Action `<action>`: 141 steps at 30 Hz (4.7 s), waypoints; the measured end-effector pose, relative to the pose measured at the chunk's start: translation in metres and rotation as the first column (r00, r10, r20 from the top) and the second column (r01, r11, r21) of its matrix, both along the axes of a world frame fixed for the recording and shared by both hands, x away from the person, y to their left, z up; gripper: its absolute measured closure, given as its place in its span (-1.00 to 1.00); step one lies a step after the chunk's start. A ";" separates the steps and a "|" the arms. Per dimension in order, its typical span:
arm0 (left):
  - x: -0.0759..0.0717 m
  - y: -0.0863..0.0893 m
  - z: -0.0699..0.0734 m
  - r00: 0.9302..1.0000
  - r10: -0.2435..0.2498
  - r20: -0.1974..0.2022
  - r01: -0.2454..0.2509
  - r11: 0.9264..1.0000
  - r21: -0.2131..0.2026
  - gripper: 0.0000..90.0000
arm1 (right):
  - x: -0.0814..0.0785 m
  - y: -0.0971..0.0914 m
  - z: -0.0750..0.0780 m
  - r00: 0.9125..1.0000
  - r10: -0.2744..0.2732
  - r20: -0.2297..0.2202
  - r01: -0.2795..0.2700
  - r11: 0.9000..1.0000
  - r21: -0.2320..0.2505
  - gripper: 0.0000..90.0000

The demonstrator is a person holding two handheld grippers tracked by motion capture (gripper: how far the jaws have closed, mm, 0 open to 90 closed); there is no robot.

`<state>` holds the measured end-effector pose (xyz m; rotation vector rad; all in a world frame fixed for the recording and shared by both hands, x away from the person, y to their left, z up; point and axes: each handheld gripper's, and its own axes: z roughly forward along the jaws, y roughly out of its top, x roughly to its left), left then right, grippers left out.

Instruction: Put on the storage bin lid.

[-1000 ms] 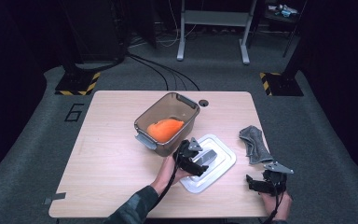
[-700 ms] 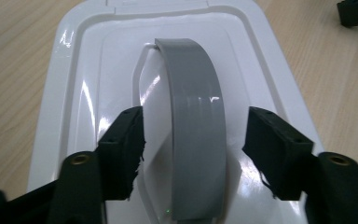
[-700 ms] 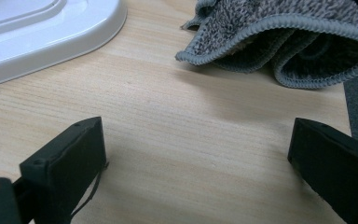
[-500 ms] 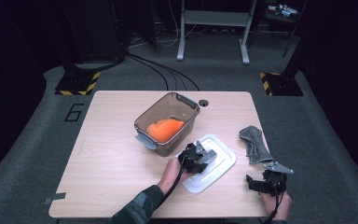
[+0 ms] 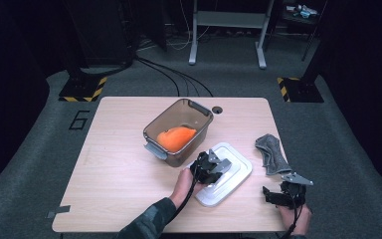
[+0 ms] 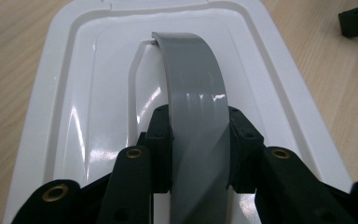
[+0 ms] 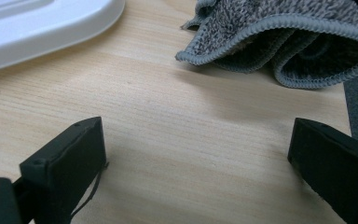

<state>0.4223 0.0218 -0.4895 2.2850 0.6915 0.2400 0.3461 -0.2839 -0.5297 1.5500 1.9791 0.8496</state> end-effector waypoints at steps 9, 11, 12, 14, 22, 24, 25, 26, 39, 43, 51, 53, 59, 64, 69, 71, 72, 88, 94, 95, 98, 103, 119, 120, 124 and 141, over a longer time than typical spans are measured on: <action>-0.005 -0.003 0.020 1.000 -0.012 0.015 0.012 1.000 -0.029 0.48 | 0.000 0.000 0.000 1.000 0.000 0.000 0.000 1.000 -0.001 -0.92; -0.006 -0.004 0.024 1.000 -0.013 0.011 0.014 0.999 -0.041 0.48 | 0.000 0.000 0.000 1.000 0.000 0.000 0.000 1.000 0.000 -0.92; -0.007 -0.005 0.027 1.000 -0.016 0.015 0.017 0.999 -0.044 0.48 | 0.000 0.000 0.000 1.000 0.000 0.000 0.000 1.000 -0.001 -0.92; -0.008 -0.007 0.032 1.000 -0.022 0.020 0.023 0.999 -0.048 0.48 | 0.000 0.000 0.000 1.000 0.000 -0.001 0.000 1.000 0.000 -0.92; -0.007 -0.010 0.050 0.999 -0.027 0.047 0.030 0.998 -0.056 0.48 | 0.000 0.000 0.000 1.000 -0.002 0.002 0.002 1.000 -0.001 -0.92; -0.005 -0.010 0.055 0.998 -0.025 0.053 0.028 0.998 -0.055 0.48 | 0.000 0.000 0.000 1.000 0.000 0.000 0.000 1.000 0.000 -0.92; -0.005 -0.010 0.058 0.998 -0.022 0.051 0.025 0.998 -0.060 0.48 | 0.000 0.000 0.000 1.000 0.000 0.000 0.000 1.000 0.000 -0.92; -0.004 -0.010 0.060 0.998 -0.023 0.056 0.027 0.998 -0.060 0.48 | 0.000 0.000 0.000 1.000 0.000 0.000 0.000 1.000 0.000 -0.92; -0.001 -0.009 0.097 0.995 -0.011 0.099 0.020 0.995 -0.094 0.48 | 0.000 0.000 0.000 1.000 0.000 0.000 0.000 1.000 -0.001 -0.92; 0.000 -0.008 0.110 0.993 -0.005 0.117 0.017 0.995 -0.100 0.48 | 0.000 0.000 0.000 1.000 -0.005 0.003 0.005 1.000 0.003 -0.92; 0.005 0.002 0.133 0.988 0.014 0.155 0.001 0.995 -0.098 0.48 | 0.000 0.000 0.000 1.000 -0.004 0.003 0.004 1.000 0.003 -0.92; 0.006 0.005 0.137 0.986 0.022 0.167 -0.006 0.996 -0.093 0.48 | 0.000 0.000 0.000 1.000 -0.004 0.003 0.004 1.000 0.003 -0.92; 0.014 0.018 0.148 0.981 0.050 0.185 -0.034 0.995 -0.090 0.48 | 0.000 0.000 0.000 1.000 -0.004 0.003 0.004 1.000 0.003 -0.92; 0.018 0.030 0.156 0.977 0.071 0.202 -0.054 0.995 -0.089 0.48 | 0.000 0.000 0.000 1.000 -0.004 0.003 0.004 1.000 0.003 -0.92; 0.024 0.042 0.160 0.975 0.093 0.203 -0.076 0.993 -0.090 0.48 | 0.000 0.000 0.000 1.000 -0.004 0.003 0.004 1.000 0.003 -0.92; 0.027 0.048 0.160 0.972 0.100 0.210 -0.083 0.993 -0.087 0.48 | 0.000 0.000 0.000 1.000 -0.004 0.003 0.004 1.000 0.003 -0.92; 0.028 0.050 0.161 0.973 0.105 0.206 -0.089 0.992 -0.087 0.48 | 0.000 0.000 0.000 1.000 -0.004 0.003 0.004 1.000 0.003 -0.92; 0.044 0.096 0.164 0.962 0.177 0.210 -0.163 0.983 -0.082 0.48 | 0.000 0.000 0.000 1.000 -0.004 0.003 0.004 1.000 0.003 -0.92; 0.051 0.113 0.162 0.954 0.211 0.213 -0.200 0.977 -0.072 0.48 | 0.000 0.000 0.000 1.000 -0.005 0.002 0.005 1.000 0.003 -0.92; 0.051 0.113 0.162 0.954 0.211 0.213 -0.200 0.977 -0.072 0.48 | 0.000 0.000 0.000 1.000 -0.004 0.003 0.004 1.000 0.003 -0.92; 0.056 0.123 0.156 0.954 0.222 0.199 -0.213 0.975 -0.065 0.48 | 0.000 0.000 0.000 1.000 -0.004 0.002 0.004 1.000 0.003 -0.92; 0.066 0.132 0.147 0.958 0.225 0.177 -0.219 0.974 -0.054 0.48 | 0.000 0.000 0.000 1.000 0.000 -0.001 0.000 1.000 0.000 -0.92; 0.093 0.135 0.120 0.974 0.199 0.109 -0.198 0.980 -0.018 0.48 | 0.000 0.000 0.000 1.000 0.000 0.000 0.000 1.000 0.000 -0.92; 0.094 0.134 0.119 0.974 0.201 0.105 -0.201 0.979 -0.014 0.48 | 0.000 0.000 0.000 1.000 0.000 0.000 0.000 1.000 0.000 -0.92; 0.099 0.133 0.115 0.976 0.202 0.086 -0.202 0.979 -0.014 0.48 | 0.000 0.000 0.000 1.000 0.000 0.000 0.000 1.000 0.000 -0.92; 0.107 0.122 0.106 0.979 0.192 0.068 -0.194 0.981 0.025 0.45 | 0.000 0.000 0.000 1.000 0.000 0.000 0.000 1.000 0.000 -0.92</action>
